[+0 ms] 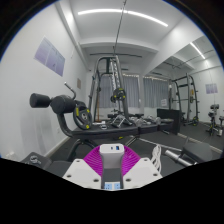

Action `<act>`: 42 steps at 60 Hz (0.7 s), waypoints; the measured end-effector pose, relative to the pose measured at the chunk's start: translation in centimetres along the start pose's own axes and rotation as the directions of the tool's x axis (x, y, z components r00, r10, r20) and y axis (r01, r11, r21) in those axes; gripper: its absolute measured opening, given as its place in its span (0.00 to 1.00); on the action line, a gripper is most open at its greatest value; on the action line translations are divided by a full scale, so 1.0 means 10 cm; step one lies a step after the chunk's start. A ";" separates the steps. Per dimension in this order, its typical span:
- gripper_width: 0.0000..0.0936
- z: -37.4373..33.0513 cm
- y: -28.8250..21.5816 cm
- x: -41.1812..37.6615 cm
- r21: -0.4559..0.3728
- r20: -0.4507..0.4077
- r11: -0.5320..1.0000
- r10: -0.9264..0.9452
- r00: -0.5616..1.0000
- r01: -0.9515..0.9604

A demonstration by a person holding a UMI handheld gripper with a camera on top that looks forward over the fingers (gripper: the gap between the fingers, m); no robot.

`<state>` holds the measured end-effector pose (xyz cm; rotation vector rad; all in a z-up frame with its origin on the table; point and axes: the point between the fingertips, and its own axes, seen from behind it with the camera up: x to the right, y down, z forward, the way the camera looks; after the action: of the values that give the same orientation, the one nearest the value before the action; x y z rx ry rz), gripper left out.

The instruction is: Unplug charger

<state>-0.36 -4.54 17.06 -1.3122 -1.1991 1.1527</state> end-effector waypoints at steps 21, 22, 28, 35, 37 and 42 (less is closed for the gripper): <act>0.23 -0.06 0.52 1.69 -0.269 -0.136 0.962 -0.086 0.987 0.047; 0.23 -0.06 0.64 1.76 -0.291 -0.139 0.956 -0.088 0.986 0.045; 0.25 -0.05 1.24 1.98 -0.410 -0.145 0.910 -0.126 0.981 0.056; 0.32 0.00 1.75 2.09 -0.500 -0.141 0.865 -0.124 0.982 0.038; 0.36 0.00 1.84 2.12 -0.517 -0.140 0.855 -0.115 0.983 0.027; 0.63 0.02 1.86 2.17 -0.531 -0.153 0.847 -0.118 0.981 0.019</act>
<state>2.04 16.47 -2.15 -1.7244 -1.4731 0.6442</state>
